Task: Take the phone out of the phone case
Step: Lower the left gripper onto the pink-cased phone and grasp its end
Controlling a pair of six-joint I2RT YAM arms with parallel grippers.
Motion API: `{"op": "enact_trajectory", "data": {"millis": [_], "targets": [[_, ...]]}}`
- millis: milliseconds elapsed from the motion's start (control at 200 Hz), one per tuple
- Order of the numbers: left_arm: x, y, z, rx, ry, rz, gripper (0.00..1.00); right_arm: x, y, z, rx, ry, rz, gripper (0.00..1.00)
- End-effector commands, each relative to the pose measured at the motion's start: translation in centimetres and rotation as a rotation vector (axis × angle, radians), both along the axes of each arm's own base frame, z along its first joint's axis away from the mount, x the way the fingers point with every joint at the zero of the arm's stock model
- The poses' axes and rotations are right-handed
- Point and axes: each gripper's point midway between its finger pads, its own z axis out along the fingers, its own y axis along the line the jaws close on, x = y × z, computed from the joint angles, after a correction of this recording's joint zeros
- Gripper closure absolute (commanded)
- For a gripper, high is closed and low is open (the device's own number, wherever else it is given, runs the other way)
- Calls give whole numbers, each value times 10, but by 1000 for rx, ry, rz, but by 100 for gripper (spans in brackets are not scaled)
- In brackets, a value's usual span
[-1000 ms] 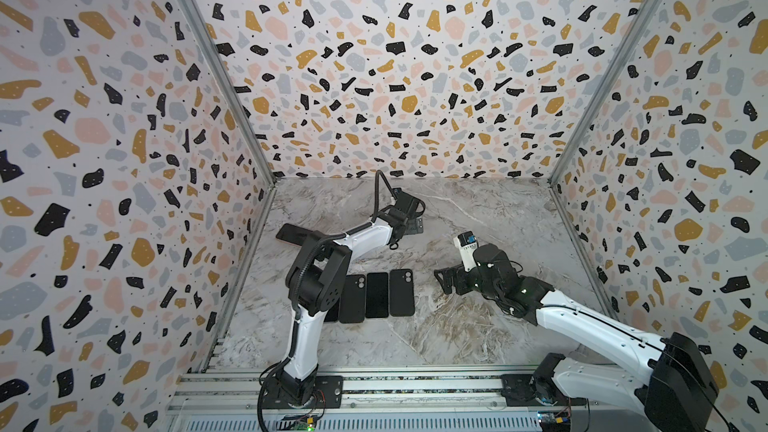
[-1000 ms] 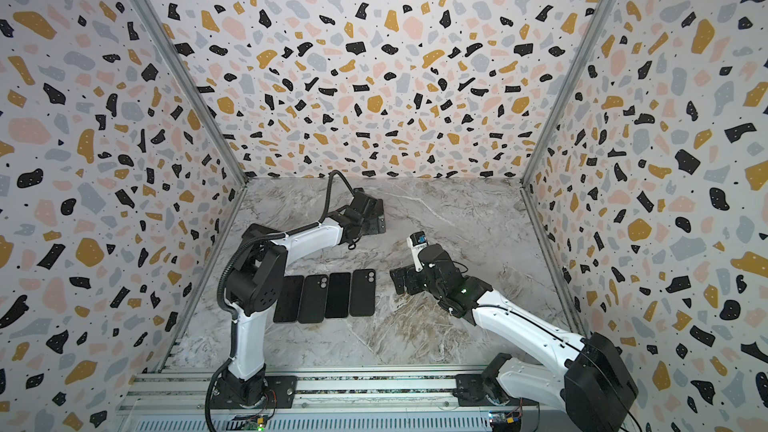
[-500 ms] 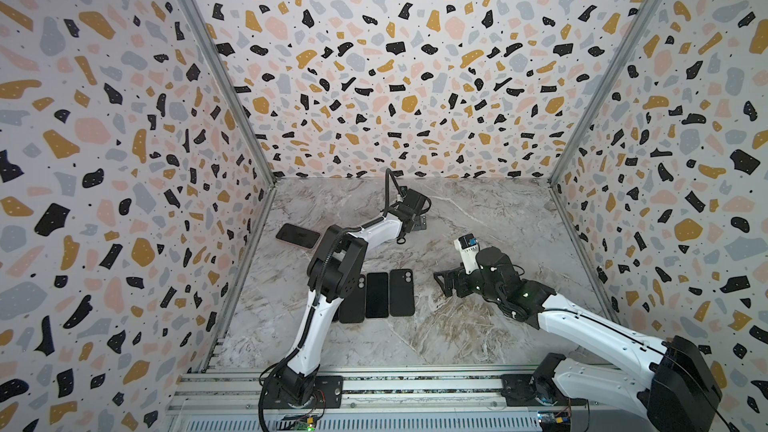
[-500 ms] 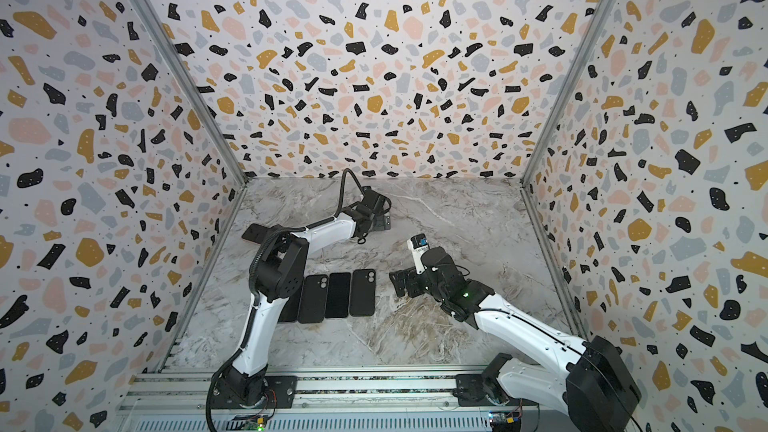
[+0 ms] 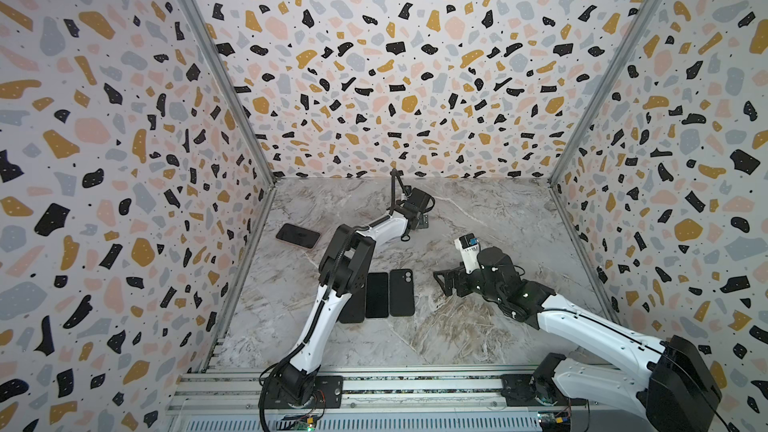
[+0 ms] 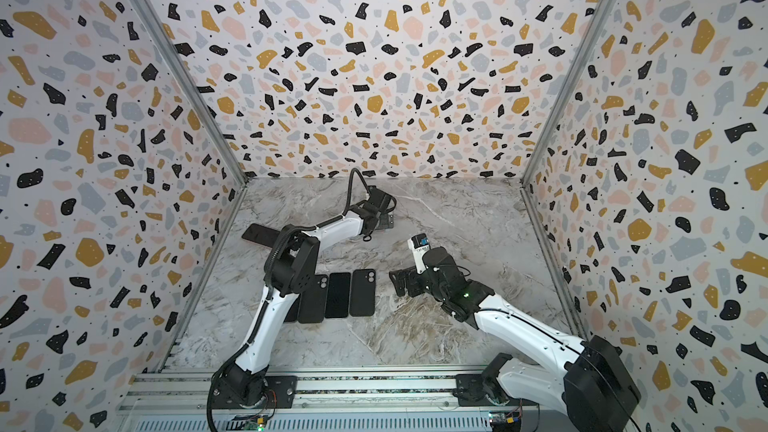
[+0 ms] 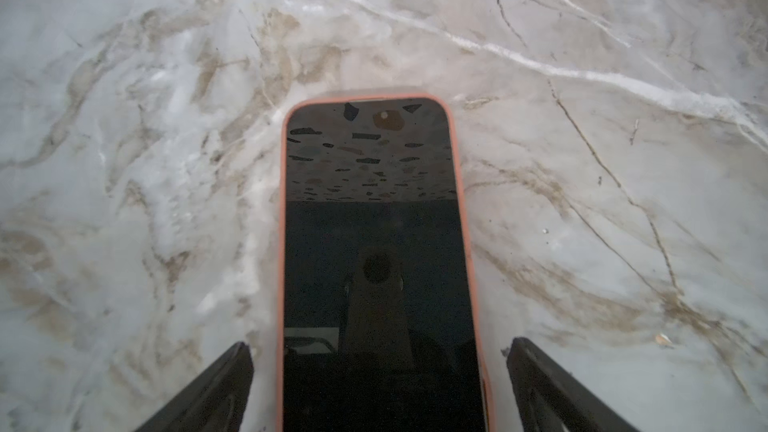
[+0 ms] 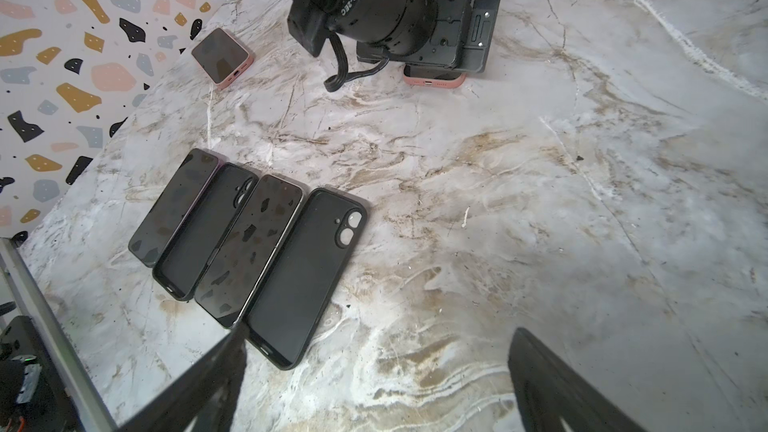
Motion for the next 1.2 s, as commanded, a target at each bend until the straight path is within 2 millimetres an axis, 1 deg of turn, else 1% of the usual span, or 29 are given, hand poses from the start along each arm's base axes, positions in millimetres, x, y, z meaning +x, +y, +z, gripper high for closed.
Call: {"op": "enact_trajectory", "data": {"millis": [0, 255, 315, 501, 646, 756, 846, 1081, 1191], "targets": [[5, 5, 0, 68, 1, 0, 3, 3, 2, 1, 16, -6, 4, 1], [16, 2, -2, 98, -9, -5, 5, 6, 2, -1, 31, 4, 7, 1], [18, -1, -6, 87, -5, -11, 5, 7, 2, -2, 32, 5, 3, 1], [23, 0, -18, 51, 17, -10, 9, 8, -1, -3, 34, 12, -1, 0], [26, 2, -18, 34, 19, -9, 11, 8, -4, -2, 40, 8, -7, 0], [28, 1, -16, 23, 14, -10, 13, 8, -5, -4, 39, 15, -11, 0], [30, 1, -17, 15, 17, -15, 15, 7, -7, -7, 40, 22, -13, 0], [26, 3, -28, 2, 48, -26, 19, 6, -13, -18, 49, 45, -26, 0], [25, 3, -24, -15, 48, -29, 25, 8, -19, -20, 57, 49, -40, 0]]}}
